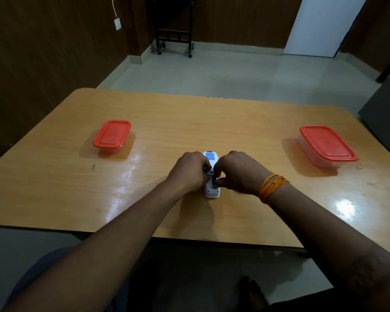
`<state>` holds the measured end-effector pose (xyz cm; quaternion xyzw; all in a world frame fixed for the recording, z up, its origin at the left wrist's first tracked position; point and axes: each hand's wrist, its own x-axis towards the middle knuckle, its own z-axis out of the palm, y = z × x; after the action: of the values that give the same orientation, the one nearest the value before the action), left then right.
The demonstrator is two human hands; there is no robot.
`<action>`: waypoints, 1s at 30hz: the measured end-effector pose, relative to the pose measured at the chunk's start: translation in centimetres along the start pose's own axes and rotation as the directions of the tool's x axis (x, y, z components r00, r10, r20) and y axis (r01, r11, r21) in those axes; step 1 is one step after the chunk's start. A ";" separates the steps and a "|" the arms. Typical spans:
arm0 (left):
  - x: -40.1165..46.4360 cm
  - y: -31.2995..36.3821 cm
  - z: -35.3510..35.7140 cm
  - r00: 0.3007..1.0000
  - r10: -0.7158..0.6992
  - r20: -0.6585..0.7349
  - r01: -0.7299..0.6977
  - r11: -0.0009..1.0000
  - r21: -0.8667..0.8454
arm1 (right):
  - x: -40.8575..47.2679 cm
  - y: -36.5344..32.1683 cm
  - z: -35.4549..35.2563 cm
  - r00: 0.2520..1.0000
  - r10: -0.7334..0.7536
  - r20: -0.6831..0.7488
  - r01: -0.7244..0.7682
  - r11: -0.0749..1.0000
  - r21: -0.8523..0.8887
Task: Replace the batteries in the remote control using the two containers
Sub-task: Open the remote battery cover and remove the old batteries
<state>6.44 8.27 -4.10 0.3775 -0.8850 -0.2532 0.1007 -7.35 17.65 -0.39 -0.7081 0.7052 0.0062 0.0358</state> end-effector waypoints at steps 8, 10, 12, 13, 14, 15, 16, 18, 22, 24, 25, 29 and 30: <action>-0.1 -0.1 -0.1 1.000 -0.008 0.016 0.008 0.999 -0.043 | 0.1 -0.3 -0.6 0.999 -0.035 0.029 0.036 0.998 -0.046; -0.1 -0.1 -0.2 1.000 -0.010 0.017 0.011 0.999 -0.051 | -0.1 -0.2 -0.5 0.999 -0.030 0.031 0.031 0.999 -0.025; -0.3 0.0 -0.3 1.000 -0.018 0.010 0.018 0.998 -0.057 | -0.2 0.2 -0.3 1.000 -0.019 0.009 0.019 1.000 0.018; -0.3 0.0 -0.3 1.000 -0.022 0.006 0.022 0.998 -0.061 | -0.3 0.6 -0.1 1.000 -0.006 -0.014 0.007 0.999 0.043; -0.4 0.0 -0.3 1.000 -0.024 0.003 0.024 0.998 -0.062 | -0.3 1.0 0.2 0.999 0.013 -0.041 -0.010 0.998 0.066; -0.5 0.0 -0.3 1.000 -0.025 0.000 0.025 0.998 -0.060 | -0.4 1.3 0.4 0.997 0.036 -0.064 -0.030 0.995 0.092; -0.5 0.0 -0.3 1.000 -0.026 -0.001 0.026 0.998 -0.057 | -0.6 1.6 0.6 0.996 0.060 -0.071 -0.050 0.991 0.125; -0.5 -0.1 -0.3 1.000 -0.026 -0.002 0.026 0.998 -0.060 | -1.1 1.9 0.8 0.995 0.086 -0.053 -0.075 0.980 0.186; -0.3 -0.1 -0.4 1.000 -0.018 -0.005 0.018 0.998 -0.056 | -1.2 1.3 0.4 0.999 0.024 -0.037 -0.019 0.991 0.130; -0.3 -0.2 -0.4 1.000 -0.018 -0.005 0.018 0.998 -0.064 | -0.6 1.0 0.1 0.999 -0.018 -0.027 0.020 0.996 0.090; -0.3 -0.2 -0.4 1.000 -0.015 -0.001 0.014 0.998 -0.060 | -0.3 0.8 0.0 0.999 -0.033 -0.009 0.034 0.997 0.076; -0.5 -0.1 -0.5 1.000 0.010 0.014 -0.010 0.999 -0.041 | 0.7 0.2 -1.1 0.996 -0.071 0.061 0.068 0.996 0.051; -0.4 -0.2 -0.6 1.000 0.017 0.014 -0.016 0.999 -0.043 | 0.8 0.1 -1.3 0.994 -0.076 0.077 0.073 0.996 0.047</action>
<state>7.05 8.29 -3.69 0.3659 -0.8833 -0.2740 0.1043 -7.51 16.74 0.88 -0.7322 0.6763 0.0171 0.0791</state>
